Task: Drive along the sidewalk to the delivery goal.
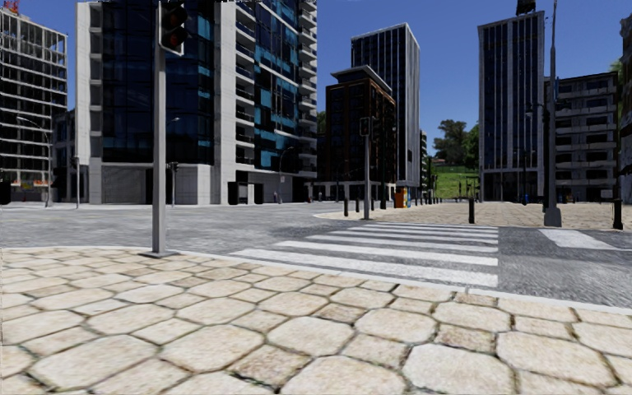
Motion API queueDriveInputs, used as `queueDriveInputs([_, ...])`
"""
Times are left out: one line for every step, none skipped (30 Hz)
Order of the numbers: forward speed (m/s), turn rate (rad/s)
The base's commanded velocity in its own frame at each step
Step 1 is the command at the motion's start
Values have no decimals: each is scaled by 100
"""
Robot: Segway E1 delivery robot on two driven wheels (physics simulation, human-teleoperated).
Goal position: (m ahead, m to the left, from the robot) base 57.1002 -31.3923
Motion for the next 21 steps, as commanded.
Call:
queueDriveInputs([153, 0])
queueDriveInputs([153, 0])
queueDriveInputs([153, 0])
queueDriveInputs([153, 0])
queueDriveInputs([154, 0])
queueDriveInputs([154, 0])
queueDriveInputs([154, 0])
queueDriveInputs([154, 0])
queueDriveInputs([154, 0])
queueDriveInputs([154, 0])
queueDriveInputs([154, 0])
queueDriveInputs([154, 0])
queueDriveInputs([154, 0])
queueDriveInputs([154, 0])
queueDriveInputs([154, 0])
queueDriveInputs([154, 0])
queueDriveInputs([154, 0])
queueDriveInputs([154, 0])
queueDriveInputs([154, 0])
queueDriveInputs([154, 0])
queueDriveInputs([154, 0])
